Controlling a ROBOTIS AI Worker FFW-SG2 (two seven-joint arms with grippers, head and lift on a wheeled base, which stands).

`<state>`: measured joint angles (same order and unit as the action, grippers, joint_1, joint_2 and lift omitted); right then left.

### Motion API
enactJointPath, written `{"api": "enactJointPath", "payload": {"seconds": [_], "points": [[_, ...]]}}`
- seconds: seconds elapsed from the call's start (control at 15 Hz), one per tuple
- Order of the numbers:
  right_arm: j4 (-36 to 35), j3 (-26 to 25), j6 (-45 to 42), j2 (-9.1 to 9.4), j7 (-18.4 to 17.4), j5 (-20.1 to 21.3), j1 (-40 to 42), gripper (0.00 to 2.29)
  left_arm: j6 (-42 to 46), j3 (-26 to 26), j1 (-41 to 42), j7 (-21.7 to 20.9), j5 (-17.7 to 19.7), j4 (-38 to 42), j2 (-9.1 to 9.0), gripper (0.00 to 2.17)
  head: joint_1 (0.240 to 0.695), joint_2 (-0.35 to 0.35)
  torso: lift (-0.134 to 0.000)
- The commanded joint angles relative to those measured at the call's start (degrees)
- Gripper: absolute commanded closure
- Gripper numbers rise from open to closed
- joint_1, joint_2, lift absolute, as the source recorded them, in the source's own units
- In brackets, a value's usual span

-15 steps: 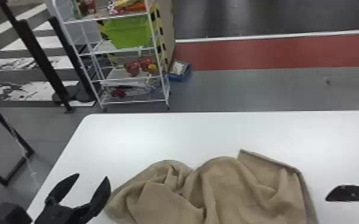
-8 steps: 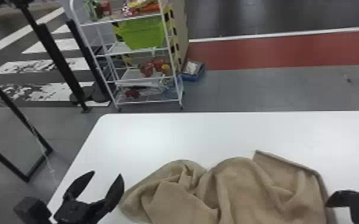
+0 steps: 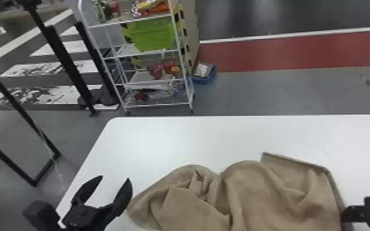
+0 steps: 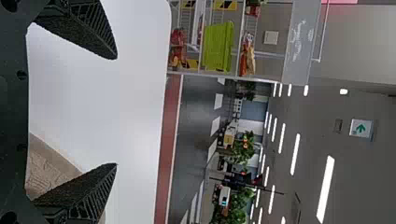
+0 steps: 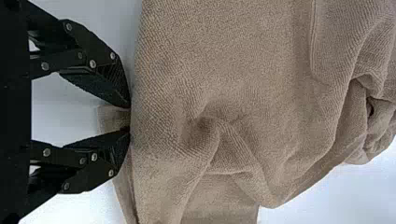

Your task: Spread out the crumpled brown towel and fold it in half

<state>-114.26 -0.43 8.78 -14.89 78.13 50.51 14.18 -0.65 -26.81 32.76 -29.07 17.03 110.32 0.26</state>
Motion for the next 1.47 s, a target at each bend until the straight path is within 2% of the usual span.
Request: {"api": "enactJointPath", "payload": {"seconds": [0.0,0.07,0.2,0.27,0.4,0.47,0.53,0.6,0.73,1.0,1.13,1.33,1.4], "points": [[0.0,-0.45,0.15,-0.32,0.19,-0.06,0.15,0.77,-0.01,0.0,-0.24,-0.02,-0.16,-0.2,-0.41,0.06,0.695,0.267,-0.122],[0.0,-0.62,0.32,-0.4,0.19,-0.15,0.15,1.1,-0.01,0.09,-0.33,-0.02,-0.16,-0.29,-0.41,0.06,0.695,0.264,-0.122],[-0.09,-1.76,0.32,-0.4,0.19,-1.99,-0.03,1.24,-0.01,0.09,-0.5,-0.02,-0.33,-0.37,-0.41,0.06,0.695,0.258,-0.122],[-0.44,-2.47,0.32,-0.4,0.19,-3.92,-0.12,1.42,-0.01,0.09,-0.5,-0.02,-0.42,-0.37,-0.41,0.06,0.695,0.253,-0.122],[-3.34,-5.37,3.14,0.3,0.19,-10.78,-0.29,1.42,0.16,0.0,-0.77,-2.74,-1.03,-0.46,-0.41,0.06,0.695,0.249,-0.122],[-5.18,-6.69,5.25,0.65,0.19,-14.82,-0.29,1.42,0.52,-0.35,-1.38,-7.14,-1.56,-1.25,-0.41,0.06,0.695,0.246,-0.122],[-7.56,-7.39,6.48,1.53,0.19,-17.46,-0.29,1.42,0.69,-0.62,-2.17,-10.21,-1.56,-2.04,-0.41,0.06,0.695,0.239,-0.122],[-9.23,-8.0,6.83,2.58,0.19,-18.95,-0.56,1.42,0.87,-0.53,-2.35,-10.56,-1.83,-2.13,-0.41,0.06,0.695,0.227,-0.122],[-12.48,-8.27,12.28,3.82,0.19,-22.91,-3.19,1.42,0.87,-0.53,-2.97,-14.34,-2.18,-2.13,-0.41,0.06,0.695,0.223,-0.122],[-15.64,-5.37,21.77,6.89,0.19,-23.61,-9.78,1.42,0.52,-3.69,-4.2,-31.31,-6.4,-1.69,-0.41,0.07,0.695,0.204,-0.122],[-15.56,-3.79,23.0,8.65,0.19,-23.44,-11.89,1.42,-0.01,-4.4,-4.02,-34.56,-7.98,-1.34,-0.41,0.07,0.695,0.208,-0.122],[-15.56,-1.68,26.52,9.7,0.19,-22.65,-14.88,1.42,-0.19,-3.08,-3.67,-37.81,-9.3,-1.08,-0.41,0.08,0.695,0.236,-0.122],[-15.64,-1.15,26.69,9.7,-1.76,-22.38,-15.23,1.42,-1.07,-2.02,-3.49,-38.69,-10.26,-0.37,-0.41,0.08,0.695,0.237,-0.122]]}}
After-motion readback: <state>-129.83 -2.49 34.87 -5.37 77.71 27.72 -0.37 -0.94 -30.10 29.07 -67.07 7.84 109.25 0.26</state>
